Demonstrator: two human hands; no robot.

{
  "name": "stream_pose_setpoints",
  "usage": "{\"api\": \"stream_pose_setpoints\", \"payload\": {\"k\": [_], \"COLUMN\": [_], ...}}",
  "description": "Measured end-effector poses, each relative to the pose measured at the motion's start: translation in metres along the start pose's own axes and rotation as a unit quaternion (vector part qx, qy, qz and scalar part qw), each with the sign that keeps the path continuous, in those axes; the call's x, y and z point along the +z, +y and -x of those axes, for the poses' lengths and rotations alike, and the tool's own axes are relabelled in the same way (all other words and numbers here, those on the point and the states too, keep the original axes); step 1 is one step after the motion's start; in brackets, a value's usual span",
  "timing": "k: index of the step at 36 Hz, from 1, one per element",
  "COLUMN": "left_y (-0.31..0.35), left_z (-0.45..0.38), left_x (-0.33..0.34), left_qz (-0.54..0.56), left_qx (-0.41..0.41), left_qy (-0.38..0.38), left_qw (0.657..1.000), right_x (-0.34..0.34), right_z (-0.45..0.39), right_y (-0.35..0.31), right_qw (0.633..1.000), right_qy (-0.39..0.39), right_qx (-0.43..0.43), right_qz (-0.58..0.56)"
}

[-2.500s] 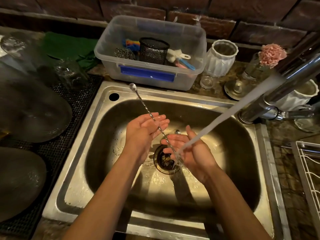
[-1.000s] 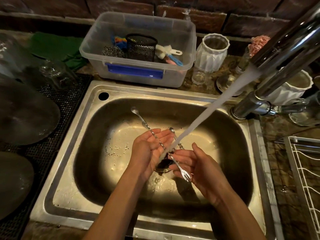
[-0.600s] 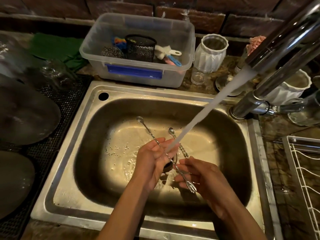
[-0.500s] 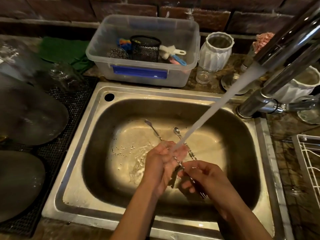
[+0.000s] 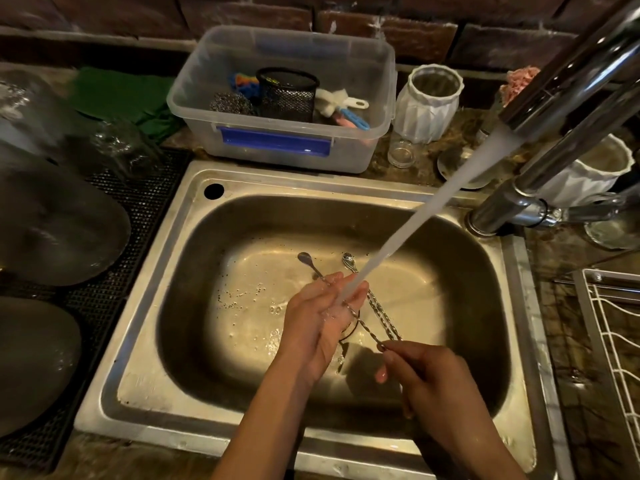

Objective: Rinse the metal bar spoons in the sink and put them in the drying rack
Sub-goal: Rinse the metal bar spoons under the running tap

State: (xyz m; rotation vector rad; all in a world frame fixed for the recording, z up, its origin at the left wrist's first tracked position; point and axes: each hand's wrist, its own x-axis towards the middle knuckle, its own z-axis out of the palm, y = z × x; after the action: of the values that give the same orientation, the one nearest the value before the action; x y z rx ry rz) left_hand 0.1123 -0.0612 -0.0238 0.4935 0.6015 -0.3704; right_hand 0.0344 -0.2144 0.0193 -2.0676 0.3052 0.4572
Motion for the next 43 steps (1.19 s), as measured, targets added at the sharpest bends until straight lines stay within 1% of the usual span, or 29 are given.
{"api": "stream_pose_setpoints", "payload": {"k": [3,7,12,16,21,25,29,31,35,40,43], "left_y": [0.001,0.004,0.006,0.001,-0.006,-0.008,-0.005,-0.002,0.004,0.003,0.003], "left_z": [-0.001,0.002,0.005,0.006,0.011,0.014,0.014,0.014,0.012,0.010,0.008], "left_x": [-0.003,-0.005,-0.008,-0.012,-0.012,-0.012,-0.013,-0.015,-0.016,-0.014,-0.009], "left_qz": [0.005,-0.004,0.005,0.027,0.001,-0.031,-0.051,-0.056,-0.052,-0.134,-0.153], "left_qx": [0.003,0.003,-0.005,-0.011,-0.005,-0.006,0.007,0.021,0.025,0.030,0.044], "left_qy": [0.004,0.013,0.012,0.021,0.030,0.033,0.058,0.071,0.099,0.102,0.105], "left_qw": [1.000,1.000,1.000,0.999,1.000,0.999,0.997,0.996,0.993,0.985,0.982], "right_x": [-0.003,-0.005,-0.005,-0.002,0.000,0.004,0.010,0.013,0.020,0.032,0.040], "right_z": [0.007,0.014,0.020,0.023,0.025,0.023,0.018,0.016,0.007,-0.008,-0.020], "right_y": [-0.002,-0.003,-0.010,-0.016,-0.023,-0.024,-0.020,-0.018,-0.015,-0.015,-0.016], "right_qw": [0.998,0.995,0.993,0.991,0.981,0.962,0.948,0.947,0.953,0.963,0.963], "right_qy": [-0.002,0.011,-0.002,0.005,-0.006,0.002,0.002,-0.002,0.003,-0.008,0.000], "right_qx": [-0.014,-0.015,0.026,0.061,0.039,0.022,0.015,0.010,0.001,-0.010,-0.023], "right_qz": [0.066,0.101,0.118,0.121,0.192,0.272,0.318,0.322,0.301,0.269,0.268]}}
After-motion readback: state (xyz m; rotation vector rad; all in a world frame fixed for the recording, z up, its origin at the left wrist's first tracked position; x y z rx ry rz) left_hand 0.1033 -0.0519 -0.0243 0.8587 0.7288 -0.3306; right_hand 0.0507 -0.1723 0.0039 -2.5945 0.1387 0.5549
